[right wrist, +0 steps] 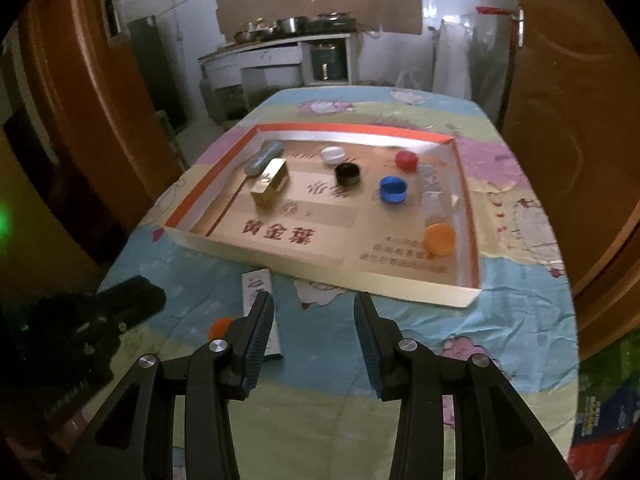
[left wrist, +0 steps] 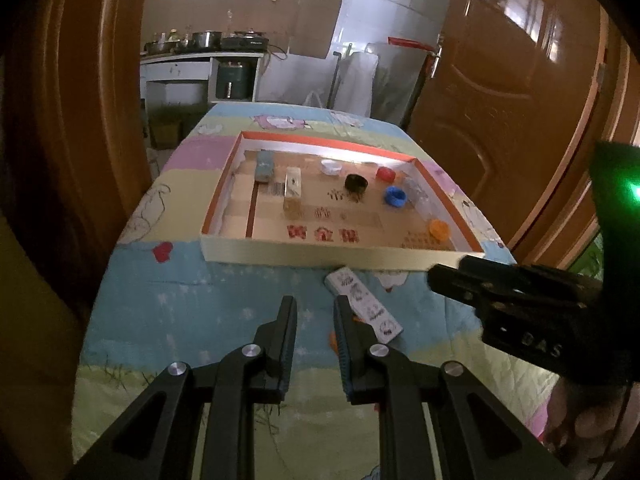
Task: Organize rigid objects
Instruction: 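Grasp the white Hello Kitty box with the right gripper while the left grasps the orange cap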
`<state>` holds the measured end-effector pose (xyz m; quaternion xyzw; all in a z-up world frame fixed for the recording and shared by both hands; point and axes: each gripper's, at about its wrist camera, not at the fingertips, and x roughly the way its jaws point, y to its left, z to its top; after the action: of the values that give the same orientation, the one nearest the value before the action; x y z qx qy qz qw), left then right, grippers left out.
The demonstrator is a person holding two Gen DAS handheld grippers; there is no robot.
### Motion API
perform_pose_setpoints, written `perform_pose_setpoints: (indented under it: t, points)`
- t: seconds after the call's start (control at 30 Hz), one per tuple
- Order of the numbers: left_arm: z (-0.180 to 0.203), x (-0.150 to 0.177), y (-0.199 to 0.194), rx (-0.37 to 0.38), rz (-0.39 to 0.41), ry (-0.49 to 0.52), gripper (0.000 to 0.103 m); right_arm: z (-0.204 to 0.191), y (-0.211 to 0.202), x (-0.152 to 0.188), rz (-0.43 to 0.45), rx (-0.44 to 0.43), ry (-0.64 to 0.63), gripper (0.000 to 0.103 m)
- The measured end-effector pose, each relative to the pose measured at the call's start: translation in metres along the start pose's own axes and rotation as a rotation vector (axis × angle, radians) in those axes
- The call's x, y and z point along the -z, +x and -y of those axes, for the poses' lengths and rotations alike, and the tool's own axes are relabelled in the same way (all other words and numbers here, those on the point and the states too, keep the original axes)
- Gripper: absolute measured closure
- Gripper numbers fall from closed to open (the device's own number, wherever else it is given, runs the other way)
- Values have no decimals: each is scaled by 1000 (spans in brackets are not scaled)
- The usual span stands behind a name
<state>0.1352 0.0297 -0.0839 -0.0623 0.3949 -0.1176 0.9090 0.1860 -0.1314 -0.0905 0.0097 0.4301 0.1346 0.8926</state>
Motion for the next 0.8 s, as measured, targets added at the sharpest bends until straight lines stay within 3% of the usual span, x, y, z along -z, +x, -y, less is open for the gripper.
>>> perform_pose_setpoints:
  t: [0.2, 0.67, 0.8]
  points:
    - [2, 14, 6, 5, -23, 10, 84, -15, 30, -1, -51, -53, -46, 60]
    - [3, 23, 13, 14, -46, 48, 84, -41, 81, -2, -132, -31, -156, 60]
    - [3, 23, 15, 16, -52, 52, 84, -39, 84, -4, -138, -40, -148, 77]
